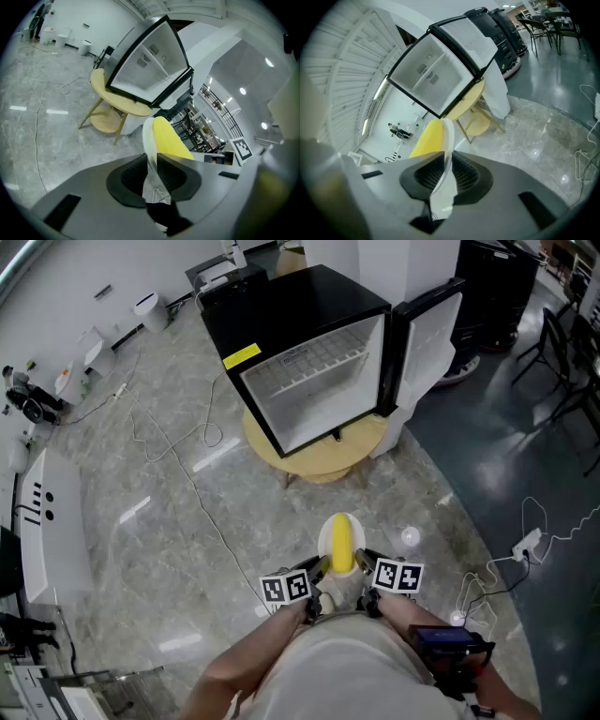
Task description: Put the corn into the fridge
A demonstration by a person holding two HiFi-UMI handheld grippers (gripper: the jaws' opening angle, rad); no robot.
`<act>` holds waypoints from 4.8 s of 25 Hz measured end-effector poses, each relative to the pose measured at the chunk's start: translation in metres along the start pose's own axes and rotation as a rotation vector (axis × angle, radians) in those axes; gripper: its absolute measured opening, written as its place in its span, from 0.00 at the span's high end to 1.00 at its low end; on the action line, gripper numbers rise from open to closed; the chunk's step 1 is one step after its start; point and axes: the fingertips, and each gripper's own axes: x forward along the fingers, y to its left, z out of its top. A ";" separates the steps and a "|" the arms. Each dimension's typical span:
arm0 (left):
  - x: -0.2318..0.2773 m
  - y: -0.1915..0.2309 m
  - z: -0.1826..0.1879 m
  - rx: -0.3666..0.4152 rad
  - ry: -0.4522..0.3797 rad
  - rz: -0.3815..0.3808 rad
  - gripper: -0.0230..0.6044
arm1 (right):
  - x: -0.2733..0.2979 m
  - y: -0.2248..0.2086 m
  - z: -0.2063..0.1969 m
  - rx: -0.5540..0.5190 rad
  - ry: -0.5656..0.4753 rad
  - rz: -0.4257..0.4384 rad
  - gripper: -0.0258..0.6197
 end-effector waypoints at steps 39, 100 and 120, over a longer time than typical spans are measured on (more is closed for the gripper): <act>-0.079 0.023 0.006 0.071 -0.059 -0.068 0.85 | 0.001 0.076 -0.039 -0.092 -0.070 -0.033 0.87; -0.036 -0.008 0.007 0.093 -0.044 -0.042 0.85 | -0.015 0.035 -0.009 -0.050 -0.086 -0.015 0.87; 0.023 -0.028 0.026 0.048 -0.052 0.003 0.85 | -0.008 -0.012 0.042 -0.055 -0.033 0.007 0.87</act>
